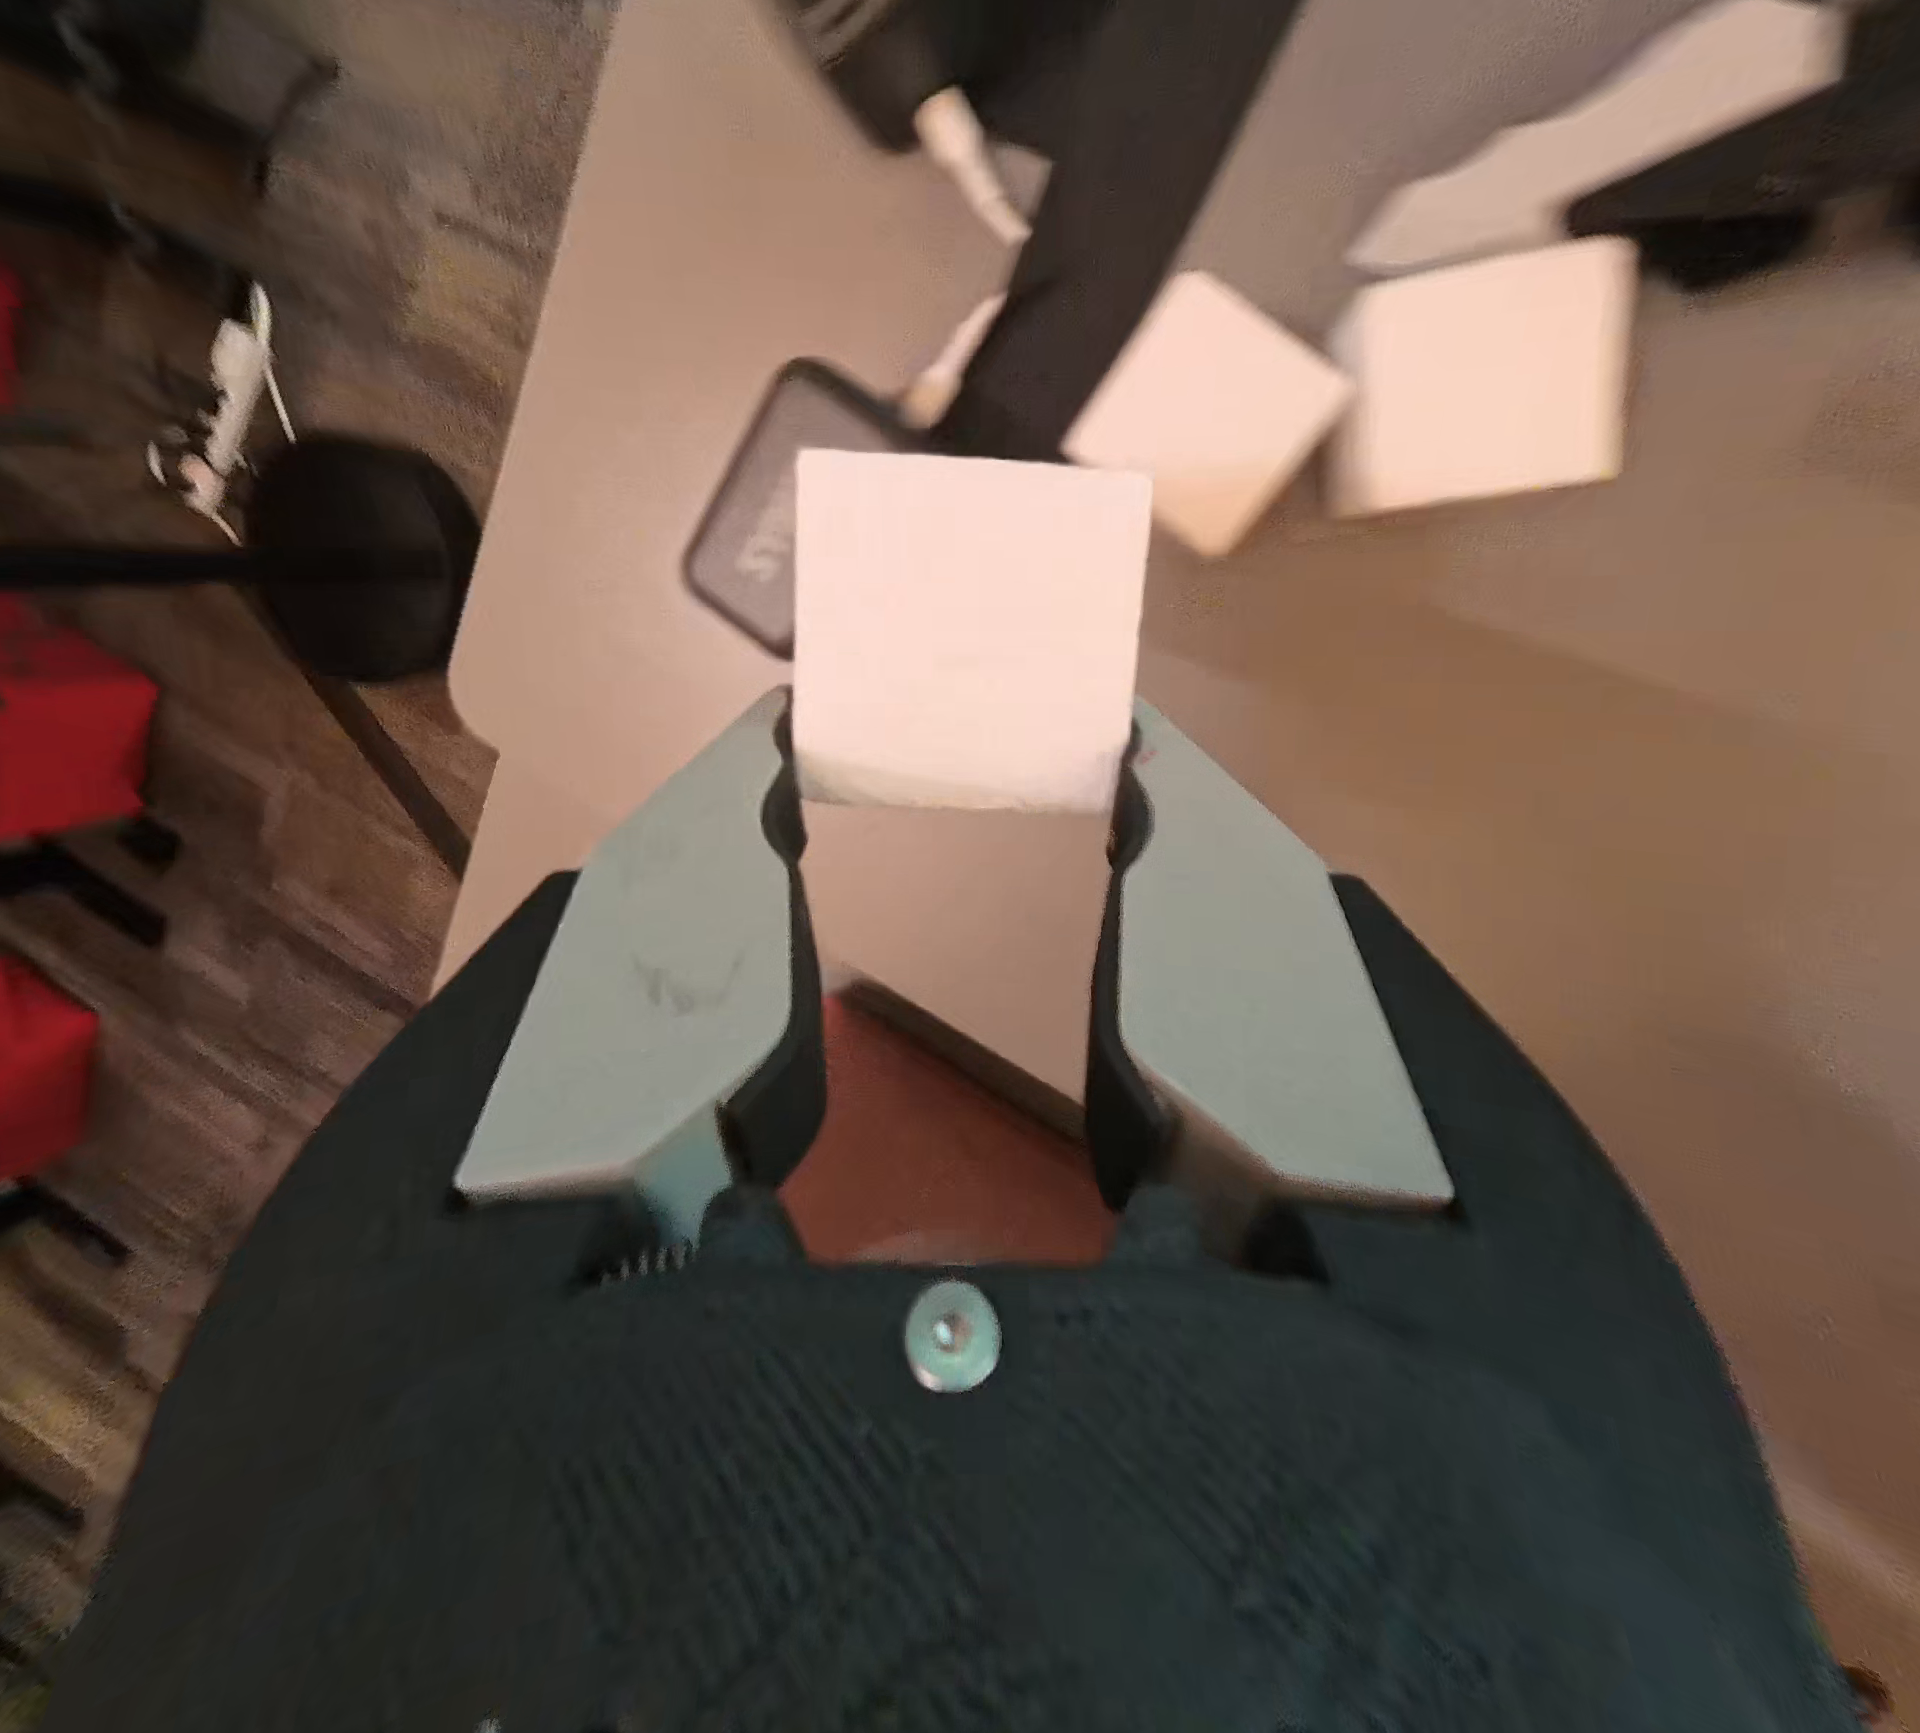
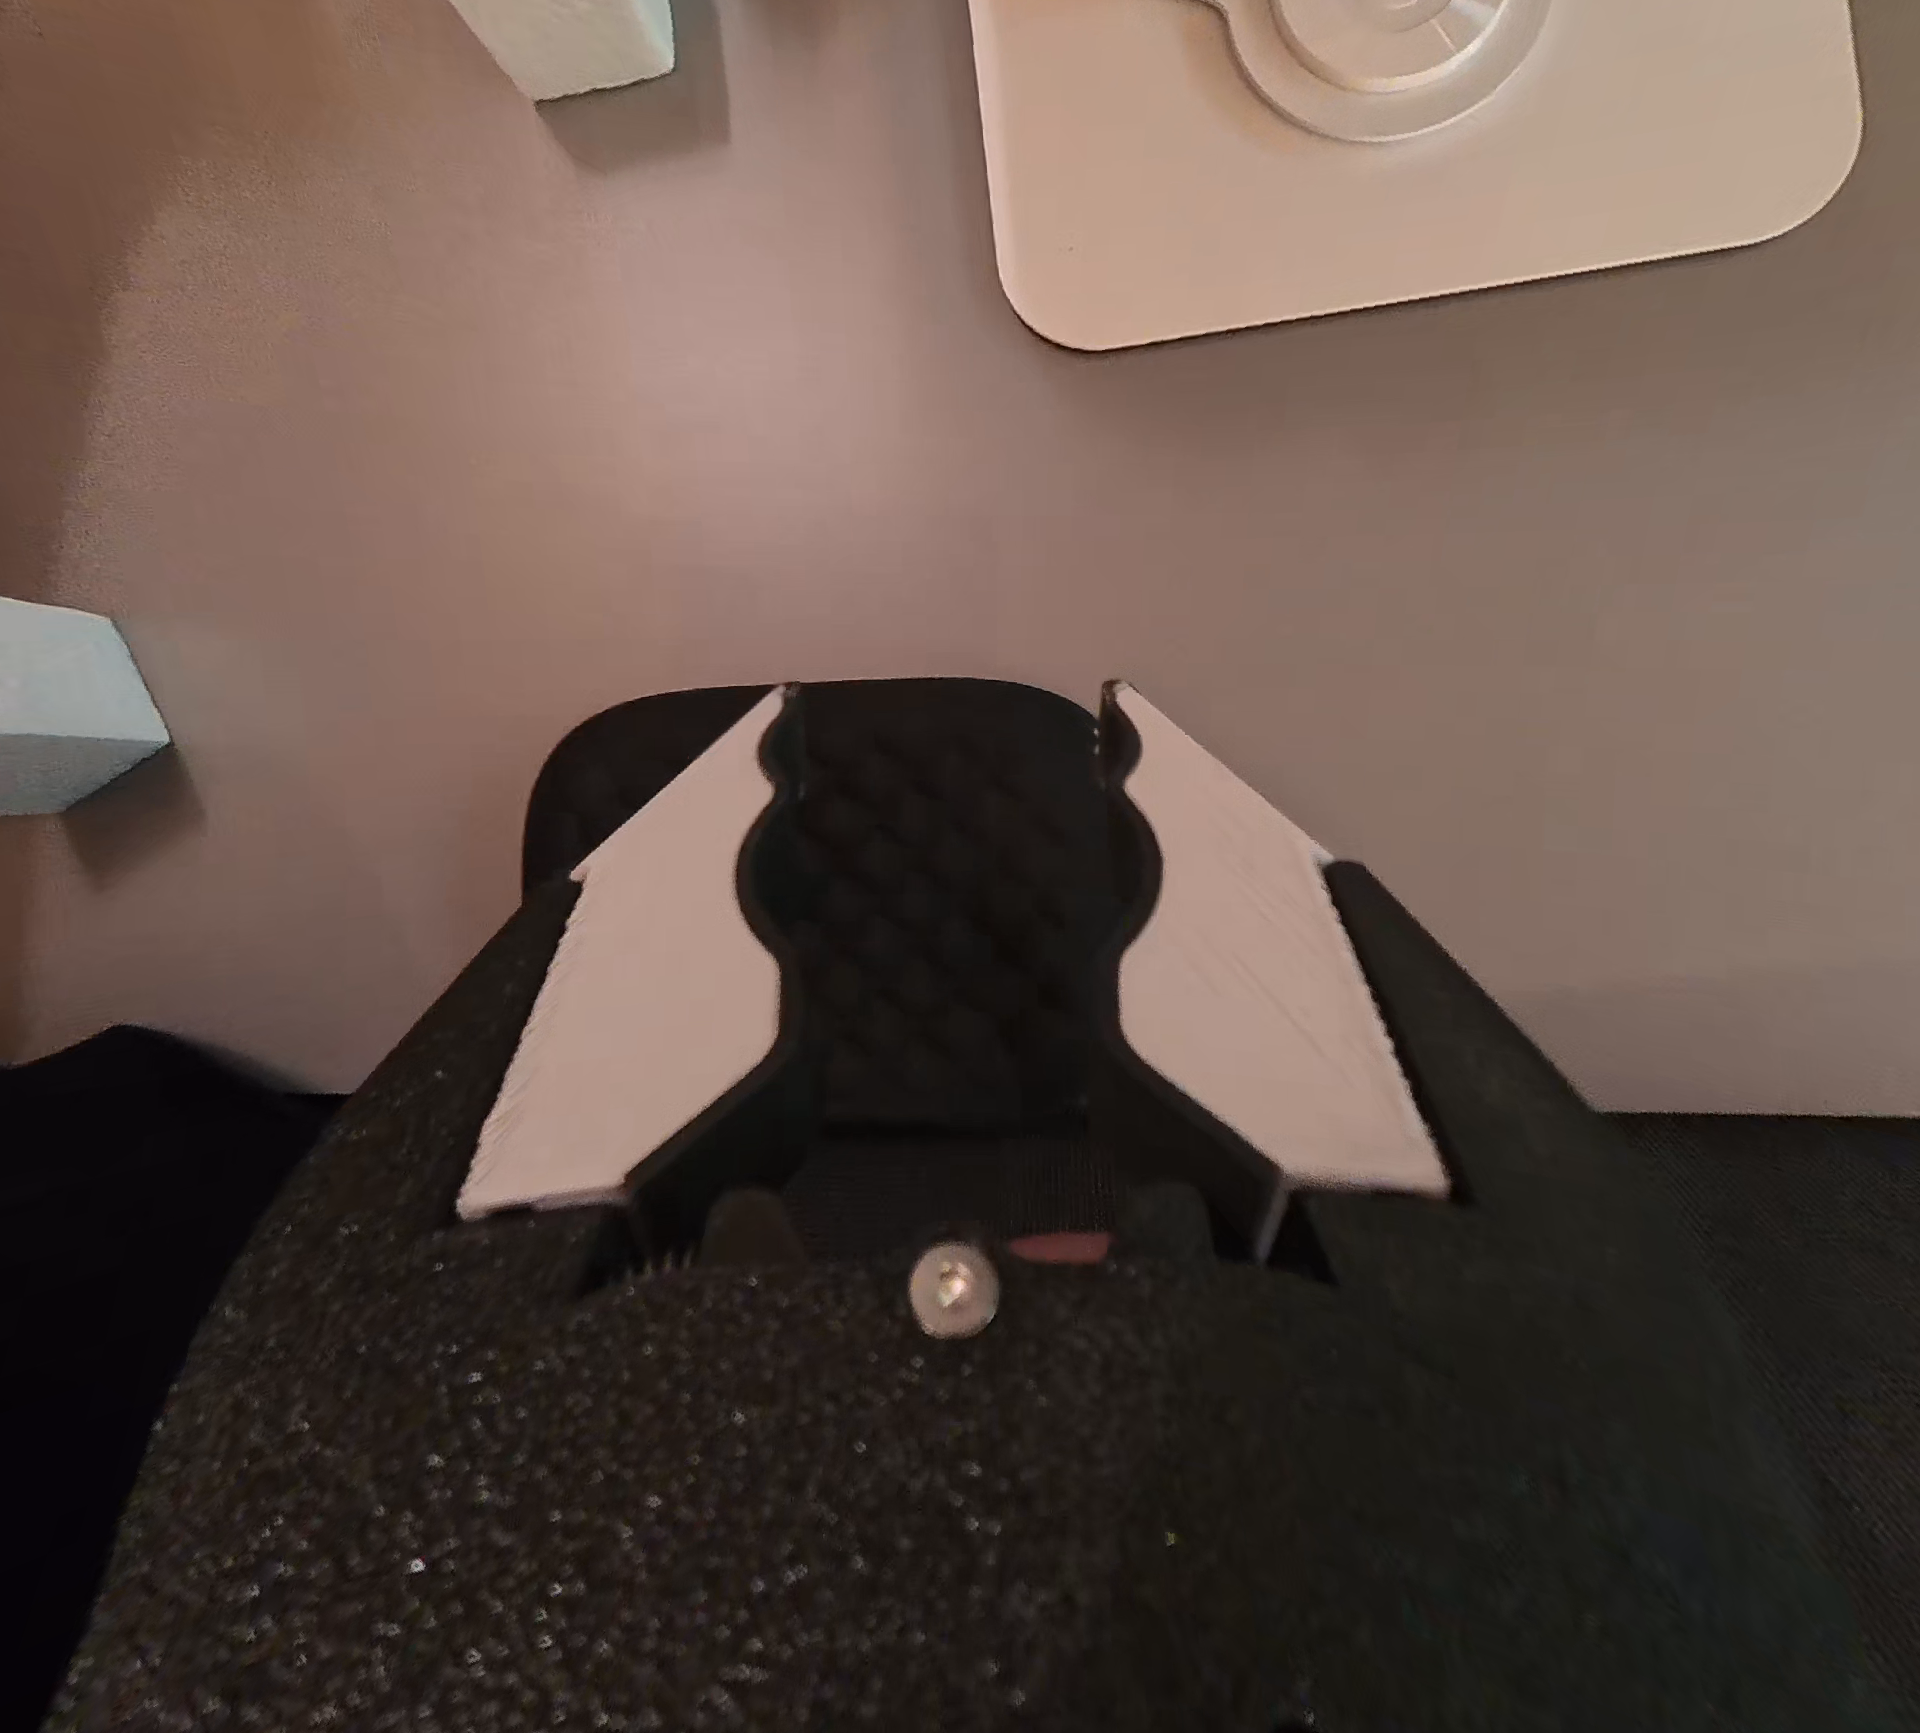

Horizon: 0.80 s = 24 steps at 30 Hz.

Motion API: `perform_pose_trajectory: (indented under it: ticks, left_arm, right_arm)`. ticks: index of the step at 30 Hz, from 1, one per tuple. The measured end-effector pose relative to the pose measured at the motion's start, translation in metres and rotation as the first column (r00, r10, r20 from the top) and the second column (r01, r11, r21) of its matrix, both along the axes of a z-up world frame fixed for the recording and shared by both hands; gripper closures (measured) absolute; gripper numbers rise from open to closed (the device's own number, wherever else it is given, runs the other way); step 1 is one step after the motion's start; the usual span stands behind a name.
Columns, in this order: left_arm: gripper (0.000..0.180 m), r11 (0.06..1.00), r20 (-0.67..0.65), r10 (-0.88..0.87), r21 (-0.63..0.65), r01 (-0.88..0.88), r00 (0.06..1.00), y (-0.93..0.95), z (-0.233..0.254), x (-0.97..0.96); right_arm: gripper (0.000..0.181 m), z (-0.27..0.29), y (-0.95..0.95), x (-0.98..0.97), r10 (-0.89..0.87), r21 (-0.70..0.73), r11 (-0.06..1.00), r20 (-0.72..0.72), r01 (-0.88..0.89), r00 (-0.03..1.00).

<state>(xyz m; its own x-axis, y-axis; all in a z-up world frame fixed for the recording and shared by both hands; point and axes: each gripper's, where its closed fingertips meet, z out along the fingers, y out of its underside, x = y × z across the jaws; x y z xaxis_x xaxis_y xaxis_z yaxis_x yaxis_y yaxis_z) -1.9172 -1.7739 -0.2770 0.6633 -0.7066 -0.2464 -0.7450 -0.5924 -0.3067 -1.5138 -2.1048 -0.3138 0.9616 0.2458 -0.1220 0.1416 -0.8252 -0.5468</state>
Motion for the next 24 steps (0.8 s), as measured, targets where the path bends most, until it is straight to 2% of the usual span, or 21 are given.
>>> perform_pose_trajectory:
  ticks: [2, 4, 11, 16, 20, 24]
  left_arm:
    - [0.123, 0.996, 0.037, 0.080, -0.052, -0.078, 0.996, 0.024, -0.009, -0.020]
    - [0.123, 0.991, 0.084, 0.092, -0.107, -0.083, 0.992, 0.037, -0.017, -0.022]
    - [0.123, 0.950, 0.046, -0.278, -0.134, 0.282, 0.959, 0.056, -0.036, -0.012]
    - [0.122, 0.910, -0.003, -0.367, -0.207, 0.359, 0.930, 0.062, -0.052, -0.023]
    - [0.116, 0.909, -0.049, -0.381, -0.205, 0.364, 0.923, 0.070, -0.058, -0.031]
    - [0.119, 0.895, -0.084, -0.421, -0.199, 0.399, 0.903, 0.070, -0.057, -0.034]
  right_arm:
    - [0.125, -0.001, -0.001, 0.005, -0.022, -0.008, 1.000, 0.014, 0.022, 1.000]
    - [0.125, -0.001, -0.002, 0.010, -0.047, -0.011, 0.999, 0.023, 0.047, 0.999]
    - [0.125, -0.004, -0.004, 0.023, -0.108, -0.032, 0.993, 0.068, 0.110, 0.992]
    - [0.125, -0.003, -0.007, 0.025, -0.096, -0.036, 0.994, 0.128, 0.101, 0.987]
    - [0.125, -0.003, -0.006, 0.029, -0.102, -0.029, 0.994, 0.179, 0.109, 0.979]
    - [0.125, -0.006, -0.004, 0.027, -0.090, -0.040, 0.994, 0.188, 0.100, 0.978]
